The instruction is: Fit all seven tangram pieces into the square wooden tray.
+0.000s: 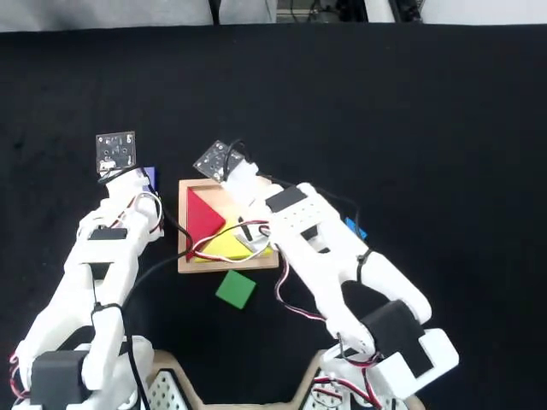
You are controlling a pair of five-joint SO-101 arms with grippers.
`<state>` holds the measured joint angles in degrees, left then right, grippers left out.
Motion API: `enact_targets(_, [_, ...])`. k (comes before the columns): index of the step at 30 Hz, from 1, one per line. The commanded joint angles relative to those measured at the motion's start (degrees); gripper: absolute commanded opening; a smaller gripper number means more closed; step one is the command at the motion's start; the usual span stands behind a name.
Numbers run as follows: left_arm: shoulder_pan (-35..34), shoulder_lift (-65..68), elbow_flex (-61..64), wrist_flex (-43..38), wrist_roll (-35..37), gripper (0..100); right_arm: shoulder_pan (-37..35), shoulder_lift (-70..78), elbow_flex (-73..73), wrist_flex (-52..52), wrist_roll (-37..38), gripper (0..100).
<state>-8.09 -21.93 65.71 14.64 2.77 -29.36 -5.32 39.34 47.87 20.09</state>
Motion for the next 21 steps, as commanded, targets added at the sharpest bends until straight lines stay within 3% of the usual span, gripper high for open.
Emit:
enact_targets(1, [0.04, -1.67, -2.77, 0.53, 0.09, 3, -0.26, -0.31, -1.45, 0.44, -0.09, 1.1])
enact_targets(21, [0.04, -1.67, -2.77, 0.53, 0.09, 3, 0.70, 6.20, -4.62, 0.35, 0.00, 1.1])
